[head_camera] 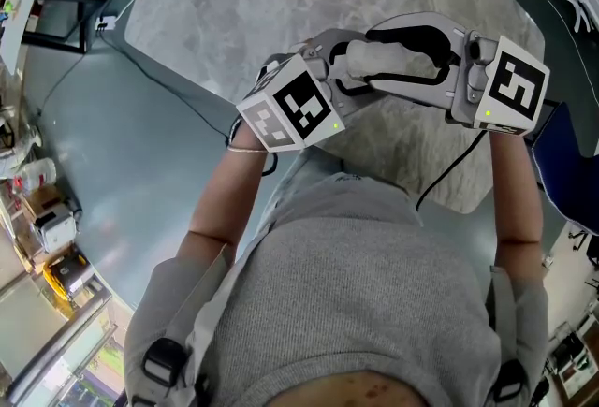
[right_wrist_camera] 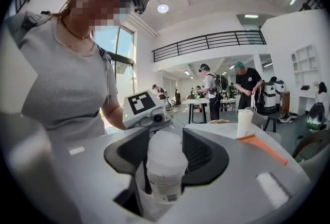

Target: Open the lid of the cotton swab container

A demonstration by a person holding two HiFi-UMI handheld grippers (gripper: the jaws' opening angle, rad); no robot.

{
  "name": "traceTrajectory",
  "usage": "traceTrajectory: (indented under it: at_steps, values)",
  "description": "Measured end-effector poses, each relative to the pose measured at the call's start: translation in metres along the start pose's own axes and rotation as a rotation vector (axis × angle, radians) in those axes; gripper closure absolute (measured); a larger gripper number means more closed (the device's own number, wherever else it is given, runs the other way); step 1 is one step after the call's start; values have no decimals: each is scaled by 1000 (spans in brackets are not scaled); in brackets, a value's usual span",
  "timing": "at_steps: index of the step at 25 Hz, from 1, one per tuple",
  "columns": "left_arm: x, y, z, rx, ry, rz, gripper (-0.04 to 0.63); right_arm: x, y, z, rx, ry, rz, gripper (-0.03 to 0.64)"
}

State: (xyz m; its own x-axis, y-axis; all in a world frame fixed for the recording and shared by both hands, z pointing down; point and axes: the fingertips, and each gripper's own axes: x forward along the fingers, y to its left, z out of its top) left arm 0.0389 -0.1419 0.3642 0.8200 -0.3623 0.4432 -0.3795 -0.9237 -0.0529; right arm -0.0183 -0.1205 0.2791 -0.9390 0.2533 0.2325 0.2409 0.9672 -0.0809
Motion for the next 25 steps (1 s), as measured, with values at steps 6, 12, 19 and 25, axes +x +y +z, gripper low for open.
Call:
traceTrajectory:
  at_steps: [6,12,19,25]
  values:
    - [0,-3,-4,-16,27,-27,365,0,0,-4,0,21,21,407]
    - [1,-2,-6,-38,30,-33,365,-2,-3,-4,-2,-35,-7,403]
    - [1,1,-13,-48,44,-12,380,-10,-10,1,-28,-76,-87,495]
    - [0,0,-5,-25,3,-5,385,-15,-12,12,-35,-127,-114,506]
